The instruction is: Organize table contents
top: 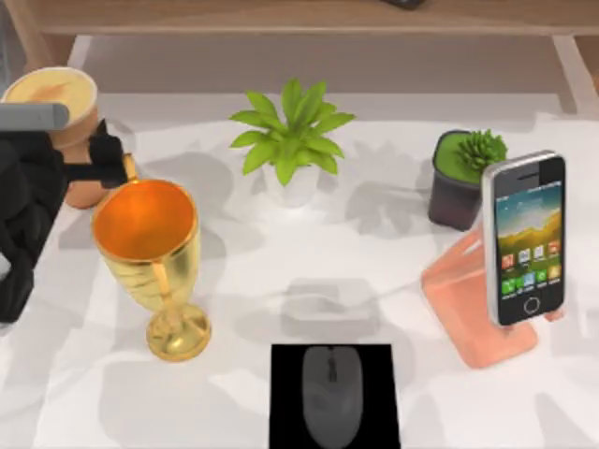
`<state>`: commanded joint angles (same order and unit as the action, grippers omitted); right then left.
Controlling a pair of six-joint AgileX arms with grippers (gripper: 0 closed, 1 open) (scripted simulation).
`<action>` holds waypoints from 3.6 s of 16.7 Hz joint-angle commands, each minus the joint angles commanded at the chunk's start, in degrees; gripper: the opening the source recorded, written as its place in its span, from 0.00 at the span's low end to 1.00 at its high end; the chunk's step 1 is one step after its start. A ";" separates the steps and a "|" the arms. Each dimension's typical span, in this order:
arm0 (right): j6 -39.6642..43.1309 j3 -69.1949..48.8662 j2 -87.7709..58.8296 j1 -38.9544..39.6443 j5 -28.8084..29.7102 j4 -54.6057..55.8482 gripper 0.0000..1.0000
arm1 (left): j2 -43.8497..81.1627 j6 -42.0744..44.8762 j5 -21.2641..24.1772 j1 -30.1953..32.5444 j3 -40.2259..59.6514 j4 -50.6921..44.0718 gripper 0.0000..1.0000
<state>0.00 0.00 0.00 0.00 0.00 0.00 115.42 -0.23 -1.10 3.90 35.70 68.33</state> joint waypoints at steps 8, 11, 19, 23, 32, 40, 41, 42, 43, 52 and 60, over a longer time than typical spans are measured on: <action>0.00 0.00 0.00 0.00 0.00 0.00 1.00 | 0.00 0.00 0.00 0.00 0.00 0.00 0.10; 0.00 0.00 0.00 0.00 0.00 0.00 1.00 | 0.00 0.00 0.00 0.00 0.00 0.00 0.00; 0.00 0.00 0.00 0.00 0.00 0.00 1.00 | -0.26 0.08 0.01 0.03 -0.04 -0.22 0.00; 0.00 0.00 0.00 0.00 0.00 0.00 1.00 | -2.46 0.10 -0.03 0.01 0.07 -2.54 0.00; 0.00 0.00 0.00 0.00 0.00 0.00 1.00 | -6.68 -0.36 -0.03 2.29 2.96 -3.16 0.00; 0.00 0.00 0.00 0.00 0.00 0.00 1.00 | -16.34 -2.44 -1.93 10.22 15.24 -17.10 0.00; 0.00 0.00 0.00 0.00 0.00 0.00 1.00 | -16.38 -2.62 -2.49 10.83 17.57 -19.63 0.00; 0.00 0.00 0.00 0.00 0.00 0.00 1.00 | -16.11 -2.78 -3.11 11.35 20.04 -22.26 0.00; 0.00 0.00 0.00 0.00 0.00 0.00 1.00 | -15.58 -2.91 -3.79 11.78 22.62 -24.96 0.00; 0.00 0.00 0.00 0.00 0.00 0.00 1.00 | -5.57 -3.19 -10.87 13.35 45.72 -48.15 0.00; 0.00 0.00 0.00 0.00 0.00 0.00 1.00 | -0.82 -3.12 -13.93 13.74 54.20 -56.82 0.00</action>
<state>0.00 0.00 0.00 0.00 0.00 0.00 114.60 -3.36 -15.02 17.65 89.91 11.51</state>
